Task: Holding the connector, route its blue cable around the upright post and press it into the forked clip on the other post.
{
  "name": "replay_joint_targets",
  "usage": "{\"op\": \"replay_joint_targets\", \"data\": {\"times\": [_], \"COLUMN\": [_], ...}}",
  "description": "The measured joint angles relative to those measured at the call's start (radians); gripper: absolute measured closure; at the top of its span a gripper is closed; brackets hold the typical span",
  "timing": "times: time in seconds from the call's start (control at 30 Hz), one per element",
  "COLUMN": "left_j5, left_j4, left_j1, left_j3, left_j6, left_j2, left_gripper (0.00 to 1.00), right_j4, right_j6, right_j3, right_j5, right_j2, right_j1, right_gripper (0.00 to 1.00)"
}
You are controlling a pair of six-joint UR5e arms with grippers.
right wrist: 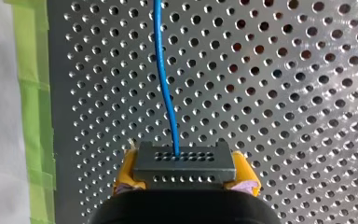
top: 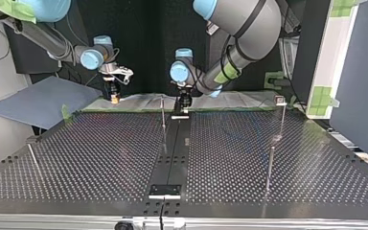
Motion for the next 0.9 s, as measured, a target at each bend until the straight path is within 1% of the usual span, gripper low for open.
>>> {"op": "replay_joint_targets", "data": {"times": [0.1,0.33,0.57,0.7,0.9], "left_j5": [0.005,0.037,0.063,0.071,0.082], "left_j4": [-0.003,-0.030,-0.073,-0.084,-0.095], "left_j1": [0.004,0.018,0.028,0.032,0.039], "left_j3": [0.004,0.040,0.074,0.078,0.079], "left_j6": [0.003,0.009,0.009,0.008,0.008], "left_j2": [0.000,0.000,0.000,0.000,0.000], "left_gripper": [1.00,1.00,1.00,1.00,1.00], "right_j4": [0.001,0.006,0.010,0.010,0.016], "right_j6": [0.000,0.000,-0.004,-0.006,-0.011], "right_j3": [-0.008,-0.025,-0.035,-0.045,-0.069], "right_j5": [0.005,0.009,0.022,0.040,0.082], "right_j2": [0.000,0.000,0.000,0.001,0.001], "right_j1": [-0.003,-0.005,-0.006,-0.007,-0.008], "right_gripper": [1.00,1.00,1.00,1.00,1.00]}}
